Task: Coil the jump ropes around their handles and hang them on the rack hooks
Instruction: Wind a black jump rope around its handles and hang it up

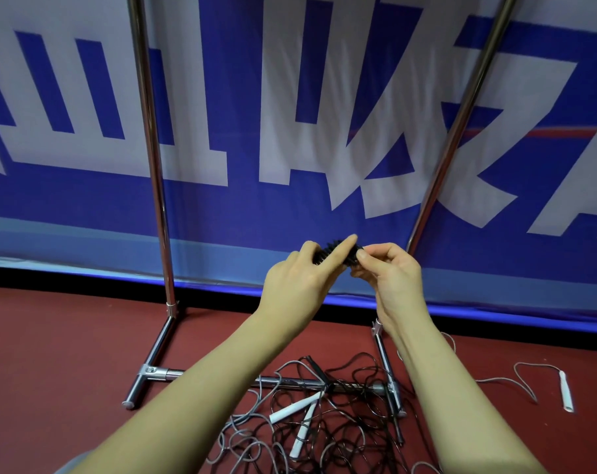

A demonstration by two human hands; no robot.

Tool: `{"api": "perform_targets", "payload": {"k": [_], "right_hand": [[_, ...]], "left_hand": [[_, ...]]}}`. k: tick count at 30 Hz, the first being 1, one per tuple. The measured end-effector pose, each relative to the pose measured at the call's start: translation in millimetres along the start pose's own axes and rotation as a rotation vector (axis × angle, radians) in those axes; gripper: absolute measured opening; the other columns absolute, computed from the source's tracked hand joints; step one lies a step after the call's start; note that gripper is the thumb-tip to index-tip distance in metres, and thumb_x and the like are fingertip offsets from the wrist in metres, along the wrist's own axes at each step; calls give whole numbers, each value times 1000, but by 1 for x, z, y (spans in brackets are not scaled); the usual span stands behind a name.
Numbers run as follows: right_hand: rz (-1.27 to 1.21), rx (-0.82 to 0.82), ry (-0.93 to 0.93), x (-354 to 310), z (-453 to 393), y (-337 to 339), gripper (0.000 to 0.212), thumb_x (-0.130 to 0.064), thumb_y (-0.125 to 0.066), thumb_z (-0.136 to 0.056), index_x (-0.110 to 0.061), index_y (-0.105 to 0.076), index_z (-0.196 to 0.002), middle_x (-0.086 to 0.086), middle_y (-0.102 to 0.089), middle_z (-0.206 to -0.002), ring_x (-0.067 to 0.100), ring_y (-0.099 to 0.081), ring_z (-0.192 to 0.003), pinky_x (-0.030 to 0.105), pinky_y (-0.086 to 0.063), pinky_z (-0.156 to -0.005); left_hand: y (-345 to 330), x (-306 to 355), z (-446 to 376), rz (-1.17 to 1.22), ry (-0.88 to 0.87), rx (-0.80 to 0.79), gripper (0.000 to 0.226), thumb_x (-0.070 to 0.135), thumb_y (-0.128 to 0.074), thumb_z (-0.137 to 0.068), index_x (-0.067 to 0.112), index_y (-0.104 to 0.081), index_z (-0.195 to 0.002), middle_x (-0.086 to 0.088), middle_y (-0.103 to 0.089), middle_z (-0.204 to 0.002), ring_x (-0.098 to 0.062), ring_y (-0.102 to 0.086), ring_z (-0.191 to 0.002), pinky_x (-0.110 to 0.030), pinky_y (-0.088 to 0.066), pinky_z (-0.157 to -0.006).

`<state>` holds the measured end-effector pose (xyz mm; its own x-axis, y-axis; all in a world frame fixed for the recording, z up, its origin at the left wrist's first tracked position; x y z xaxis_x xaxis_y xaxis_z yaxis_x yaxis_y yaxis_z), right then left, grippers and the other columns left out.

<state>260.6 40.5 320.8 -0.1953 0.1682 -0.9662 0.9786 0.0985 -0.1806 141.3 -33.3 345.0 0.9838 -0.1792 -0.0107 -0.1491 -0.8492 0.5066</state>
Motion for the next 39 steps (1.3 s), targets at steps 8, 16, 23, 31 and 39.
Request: {"api": "perform_targets", "payload": {"k": [8, 16, 23, 31, 39], "right_hand": [[-56, -22, 24, 6, 6, -9, 9, -2, -61, -90, -6, -59, -82, 9, -65, -81, 15, -64, -67, 26, -53, -68], [-276, -37, -150, 21, 2, -16, 11, 6, -59, -87, -2, -58, -80, 7, -64, -71, 17, -63, -65, 27, -55, -70], [-190, -38, -97, 17, 6, -20, 8, 1, -59, -90, -2, -62, -83, 6, -64, -75, 16, -62, -68, 27, -53, -73], [22, -130, 96, -10, 13, -22, 17, 6, -63, -86, -10, -62, -92, -4, -71, -80, 7, -68, -77, 18, -52, -75], [301, -134, 184, -23, 15, -22, 18, -2, -63, -89, -19, -56, -87, 4, -66, -86, 2, -63, -70, 14, -49, -69]], "left_hand": [[7, -10, -4, 31, 106, 64, 38, 38, -45, -93, 28, -67, -122, -5, -58, -76, -23, -51, -49, -24, -30, -39], [12, -13, -4, 86, 116, 98, 40, 42, -44, -94, 26, -69, -120, -5, -61, -79, -24, -52, -52, -27, -35, -41], [15, -19, -3, 102, 153, 129, 34, 39, -48, -94, 29, -70, -118, -3, -62, -82, -22, -54, -54, -26, -37, -44], [18, -32, -3, 177, 286, 113, 35, 40, -46, -93, 31, -69, -118, 4, -61, -80, -15, -55, -53, -23, -36, -37], [18, -28, -4, 215, 303, 73, 36, 41, -45, -93, 31, -68, -118, 6, -60, -80, -14, -56, -53, -25, -37, -36]]}}
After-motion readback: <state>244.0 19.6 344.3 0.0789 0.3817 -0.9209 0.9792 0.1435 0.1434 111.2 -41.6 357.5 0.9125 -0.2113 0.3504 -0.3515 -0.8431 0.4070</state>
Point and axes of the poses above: each hand's wrist, its own z-axis away from the middle knuckle, its own y-axis out of the back of the hand, x = y × z, the point moved 10 cm from there along -z, towards the middle knuckle
